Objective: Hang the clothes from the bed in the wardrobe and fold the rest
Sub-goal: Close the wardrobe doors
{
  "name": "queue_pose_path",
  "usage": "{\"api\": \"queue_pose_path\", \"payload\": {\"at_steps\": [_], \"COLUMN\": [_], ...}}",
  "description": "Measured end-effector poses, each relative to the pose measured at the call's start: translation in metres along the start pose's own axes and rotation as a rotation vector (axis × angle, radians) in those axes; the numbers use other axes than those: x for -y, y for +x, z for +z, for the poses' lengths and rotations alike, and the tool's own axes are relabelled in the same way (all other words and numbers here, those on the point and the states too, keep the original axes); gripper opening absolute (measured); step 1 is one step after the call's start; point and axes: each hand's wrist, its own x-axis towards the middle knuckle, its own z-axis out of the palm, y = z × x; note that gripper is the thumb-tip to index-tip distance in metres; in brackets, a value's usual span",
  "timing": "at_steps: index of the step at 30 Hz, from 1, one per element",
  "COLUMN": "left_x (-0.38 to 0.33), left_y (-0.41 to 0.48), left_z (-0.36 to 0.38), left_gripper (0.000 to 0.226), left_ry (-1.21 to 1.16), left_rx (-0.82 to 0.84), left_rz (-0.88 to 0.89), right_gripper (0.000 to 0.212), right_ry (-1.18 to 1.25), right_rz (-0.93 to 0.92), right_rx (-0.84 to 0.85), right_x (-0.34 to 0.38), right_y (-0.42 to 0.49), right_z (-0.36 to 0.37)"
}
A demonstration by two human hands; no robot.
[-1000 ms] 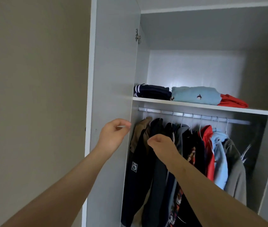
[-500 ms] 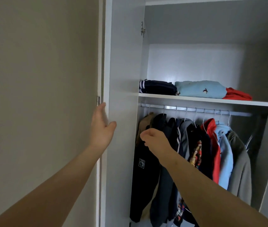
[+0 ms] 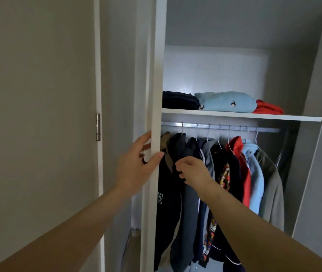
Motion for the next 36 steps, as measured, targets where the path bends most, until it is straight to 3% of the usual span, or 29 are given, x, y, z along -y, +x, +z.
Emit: {"api": "queue_pose_path", "payload": {"at_steps": [5, 12, 16, 21, 24, 28, 36], "left_x": [0.000, 0.016, 0.043, 0.080, 0.101, 0.109, 0.130], "left_y": [0.009, 0.038, 0.061, 0.088, 0.099, 0.112, 0.132], "left_z": [0.052, 0.140, 0.196, 0.264, 0.293, 0.314, 0.343], "left_gripper": [0.066, 0.058, 0.062, 0.081, 0.104, 0.131, 0.128], "left_ry": [0.186, 0.304, 0.511, 0.855, 0.993, 1.105, 1.252], "left_rx": [0.152, 0.317, 0.414, 0.487, 0.462, 0.398, 0.305], "left_rz": [0.175, 0.341, 0.300, 0.243, 0.226, 0.259, 0.255], "right_gripper": [0.022, 0.013, 0.022, 0.024, 0.026, 0.023, 0.026], "right_ry": [0.140, 0.450, 0.514, 0.404, 0.267, 0.122, 0.105], "right_rz": [0.035, 0.184, 0.187, 0.146, 0.128, 0.067, 0.011], "right_rx": [-0.070, -0.243, -0.307, -0.235, -0.180, -0.229, -0.199], "right_x": [-0.013, -0.043, -0.070, -0.098, -0.110, -0.131, -0.155], "right_y": [0.010, 0.032, 0.065, 0.119, 0.153, 0.201, 0.255], "right_z": [-0.021, -0.085, -0.129, -0.179, -0.197, -0.207, -0.214]}}
